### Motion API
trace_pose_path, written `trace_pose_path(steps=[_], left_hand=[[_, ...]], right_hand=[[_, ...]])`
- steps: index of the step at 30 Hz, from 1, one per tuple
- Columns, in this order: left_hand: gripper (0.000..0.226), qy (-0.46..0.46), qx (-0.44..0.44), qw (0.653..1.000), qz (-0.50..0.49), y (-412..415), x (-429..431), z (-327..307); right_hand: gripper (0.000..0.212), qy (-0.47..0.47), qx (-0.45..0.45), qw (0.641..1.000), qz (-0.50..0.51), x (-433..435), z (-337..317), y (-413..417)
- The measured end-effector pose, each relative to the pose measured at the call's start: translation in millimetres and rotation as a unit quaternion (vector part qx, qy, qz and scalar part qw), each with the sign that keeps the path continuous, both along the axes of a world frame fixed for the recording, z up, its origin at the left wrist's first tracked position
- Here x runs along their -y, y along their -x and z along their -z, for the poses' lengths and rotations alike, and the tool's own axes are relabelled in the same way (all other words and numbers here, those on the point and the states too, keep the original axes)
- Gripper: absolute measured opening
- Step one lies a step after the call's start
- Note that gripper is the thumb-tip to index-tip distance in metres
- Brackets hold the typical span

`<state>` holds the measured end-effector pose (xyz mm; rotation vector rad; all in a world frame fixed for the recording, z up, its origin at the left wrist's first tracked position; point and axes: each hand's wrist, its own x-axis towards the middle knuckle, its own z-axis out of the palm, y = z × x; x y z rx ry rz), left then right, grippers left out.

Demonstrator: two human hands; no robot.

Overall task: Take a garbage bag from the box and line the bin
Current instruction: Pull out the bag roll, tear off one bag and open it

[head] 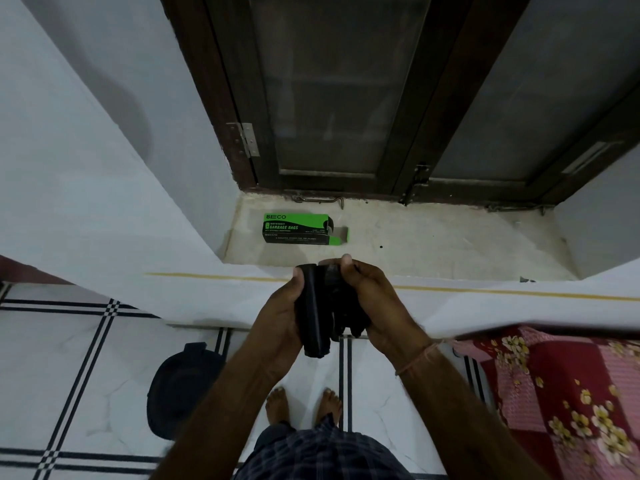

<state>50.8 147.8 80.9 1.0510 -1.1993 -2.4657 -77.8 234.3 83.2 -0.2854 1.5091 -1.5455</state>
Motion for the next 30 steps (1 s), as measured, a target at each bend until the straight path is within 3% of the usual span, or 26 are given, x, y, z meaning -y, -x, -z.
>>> trace_pose_path(steps=[3,9,16,24,30], left_hand=[[0.054,0.005,-0.006,1.0,0.001,0,-1,-3],[0.05,-0.023,-0.002,1.0,-0.01,0,0,-4],[0.053,-0.029,-0.002,0.999,-0.024,-2,5,-5],[0.049,-0.032,-0.019,0.999,-0.014,0,5,-11],[0.05,-0.036,-0.01,0.999,-0.021,1,5,-10]], right_hand=[[0.033,0.013,-0.024,0.999,-0.038,-2,0,1],[0.014,0.0,0.0,1.0,0.009,-1,-3,3],[0.025,0.017,0.075,0.997,0.003,-2,-5,3],[0.014,0.011,-0.022,1.0,-0.014,-4,-9,15],[0.02,0.003,-0.012,0.999,-0.05,-8,-11,14]])
